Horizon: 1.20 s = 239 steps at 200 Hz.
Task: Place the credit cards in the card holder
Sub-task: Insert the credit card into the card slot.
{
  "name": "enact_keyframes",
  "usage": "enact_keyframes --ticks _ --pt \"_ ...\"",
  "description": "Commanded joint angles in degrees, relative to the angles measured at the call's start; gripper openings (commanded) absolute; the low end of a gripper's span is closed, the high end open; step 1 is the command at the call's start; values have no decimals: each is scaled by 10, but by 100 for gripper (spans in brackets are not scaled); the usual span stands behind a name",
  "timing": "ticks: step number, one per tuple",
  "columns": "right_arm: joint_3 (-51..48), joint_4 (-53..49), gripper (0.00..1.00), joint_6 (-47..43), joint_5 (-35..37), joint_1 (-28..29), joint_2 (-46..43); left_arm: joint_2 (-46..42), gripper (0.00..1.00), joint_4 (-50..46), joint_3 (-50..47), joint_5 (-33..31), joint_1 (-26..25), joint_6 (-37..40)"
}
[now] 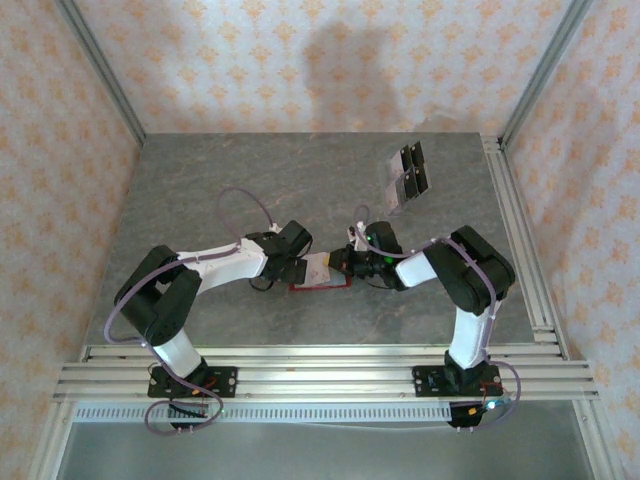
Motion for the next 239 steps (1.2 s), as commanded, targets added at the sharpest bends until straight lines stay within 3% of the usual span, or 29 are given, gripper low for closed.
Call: enact_keyframes --ticks 1,77,94,128,161,205,221,239 --pt "-6 -20 0 -6 21 7 -7 14 100 -21 -3 -11 -3 0" --pt "-1 -13 0 9 28 22 1 13 100 -22 2 -9 -5 -4" --pt "4 -38 8 0 33 22 -13 10 100 -26 5 -12 -5 -5" --pt "25 -134 36 -35 51 21 -66 -10 100 -36 12 -24 -5 -18" --pt "55 -251 46 -74 76 18 -112 -36 100 -46 22 -41 -1 -26" --pt "137 -467 43 -143 137 21 -136 -60 100 -55 19 -56 24 -38" --pt "173 -538 36 -172 160 26 -129 -61 100 -50 13 -50 33 -33" --pt "198 -580 20 -185 169 28 -113 -56 100 -44 5 -43 39 -28"
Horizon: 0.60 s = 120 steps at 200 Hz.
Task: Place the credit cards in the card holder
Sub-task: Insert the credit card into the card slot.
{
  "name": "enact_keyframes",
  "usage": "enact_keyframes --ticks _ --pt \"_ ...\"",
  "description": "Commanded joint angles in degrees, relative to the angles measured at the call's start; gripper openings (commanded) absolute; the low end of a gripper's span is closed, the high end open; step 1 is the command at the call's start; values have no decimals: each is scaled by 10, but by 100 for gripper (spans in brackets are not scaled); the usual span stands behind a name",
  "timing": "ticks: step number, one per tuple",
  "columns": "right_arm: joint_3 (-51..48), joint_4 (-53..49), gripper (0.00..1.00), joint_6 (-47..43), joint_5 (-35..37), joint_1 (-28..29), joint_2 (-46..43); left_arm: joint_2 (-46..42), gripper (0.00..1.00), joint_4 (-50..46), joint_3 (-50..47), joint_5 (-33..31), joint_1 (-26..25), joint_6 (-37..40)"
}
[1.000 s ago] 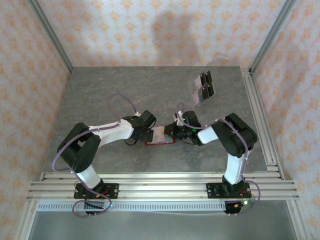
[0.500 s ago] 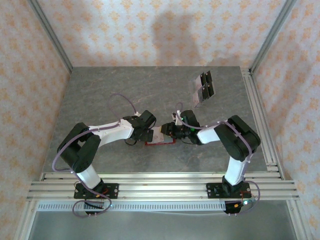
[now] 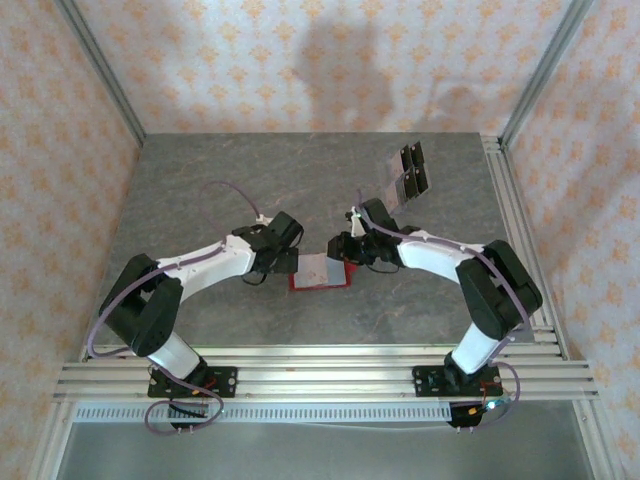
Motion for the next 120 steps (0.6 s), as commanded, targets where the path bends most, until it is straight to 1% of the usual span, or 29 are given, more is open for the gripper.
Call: enact_keyframes --ticks 1,18,34,86,120 --pt "34 -128 19 -45 43 7 7 -3 100 -13 -5 -16 8 0" --pt "48 -142 8 -47 48 9 19 2 100 -7 -13 -16 10 1" --pt "61 -155 4 -48 54 13 32 9 100 -1 -22 -15 11 0" --pt "107 -189 1 -57 84 45 77 11 100 5 -46 -19 13 1" --pt "119 -192 1 -51 93 49 98 16 100 3 -50 -24 12 3"
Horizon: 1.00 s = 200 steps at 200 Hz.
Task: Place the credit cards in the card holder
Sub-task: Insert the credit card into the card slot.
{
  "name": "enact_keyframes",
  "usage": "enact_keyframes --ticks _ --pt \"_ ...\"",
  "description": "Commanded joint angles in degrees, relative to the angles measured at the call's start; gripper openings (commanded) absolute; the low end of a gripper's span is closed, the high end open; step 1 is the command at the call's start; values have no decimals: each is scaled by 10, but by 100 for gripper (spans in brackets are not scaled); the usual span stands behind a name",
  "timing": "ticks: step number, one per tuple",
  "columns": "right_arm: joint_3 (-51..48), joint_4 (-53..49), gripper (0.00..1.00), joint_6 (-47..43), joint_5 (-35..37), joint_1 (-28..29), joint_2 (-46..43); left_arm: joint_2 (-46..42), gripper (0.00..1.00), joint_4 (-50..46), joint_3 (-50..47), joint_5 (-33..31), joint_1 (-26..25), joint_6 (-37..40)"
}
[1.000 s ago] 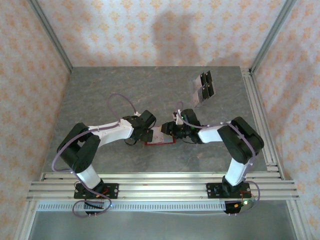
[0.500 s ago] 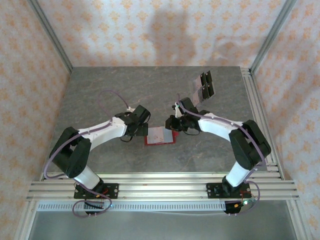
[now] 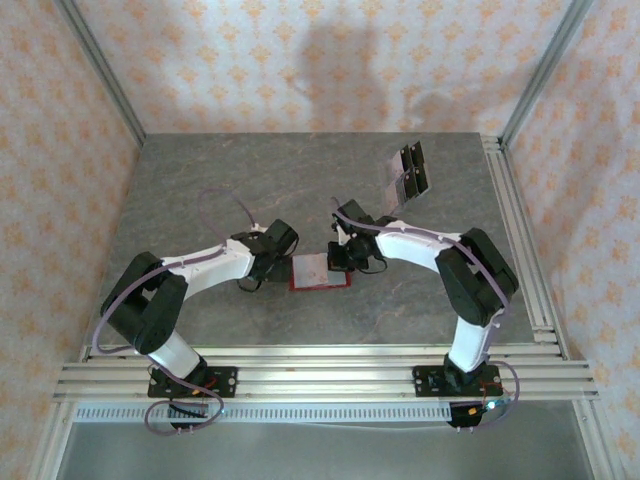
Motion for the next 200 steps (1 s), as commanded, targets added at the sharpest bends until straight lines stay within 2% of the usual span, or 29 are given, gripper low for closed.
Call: enact_keyframes --ticks 1,200 --pt "18 -24 1 -4 26 1 14 9 100 -1 -8 -24 5 2" --pt "99 -28 0 21 17 54 81 33 100 42 -37 7 4 16"
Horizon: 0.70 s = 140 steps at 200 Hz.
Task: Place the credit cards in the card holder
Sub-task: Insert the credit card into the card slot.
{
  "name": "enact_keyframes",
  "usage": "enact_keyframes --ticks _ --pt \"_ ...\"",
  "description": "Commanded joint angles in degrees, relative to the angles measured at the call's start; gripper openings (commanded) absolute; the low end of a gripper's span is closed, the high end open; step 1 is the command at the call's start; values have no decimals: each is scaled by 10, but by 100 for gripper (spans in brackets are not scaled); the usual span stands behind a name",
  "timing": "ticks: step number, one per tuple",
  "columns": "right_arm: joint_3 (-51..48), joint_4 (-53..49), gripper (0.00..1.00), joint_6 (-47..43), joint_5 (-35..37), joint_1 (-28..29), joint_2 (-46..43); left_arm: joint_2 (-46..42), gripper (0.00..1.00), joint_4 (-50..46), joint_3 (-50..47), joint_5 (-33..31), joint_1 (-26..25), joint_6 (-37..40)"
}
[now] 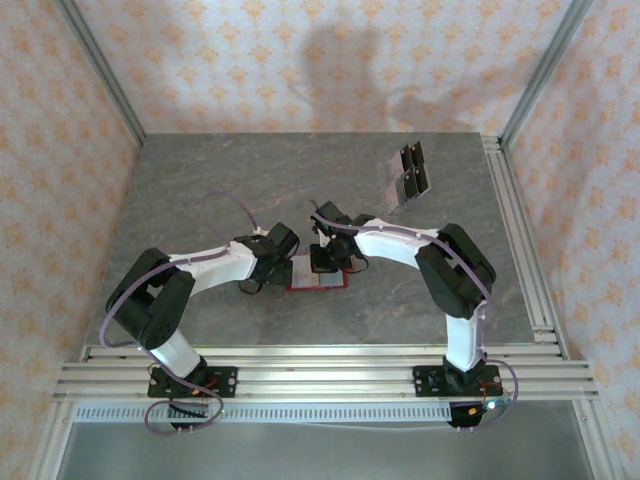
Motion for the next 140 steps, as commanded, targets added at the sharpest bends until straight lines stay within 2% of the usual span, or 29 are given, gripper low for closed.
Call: enact_keyframes --ticks 1,62,140 --pt "19 -3 0 13 1 3 15 11 100 6 -20 2 5 7" --pt "2 -3 0 6 32 3 -23 10 100 4 -17 2 5 7" --pt "-64 36 0 22 31 -10 -37 15 100 0 -15 -1 5 7"
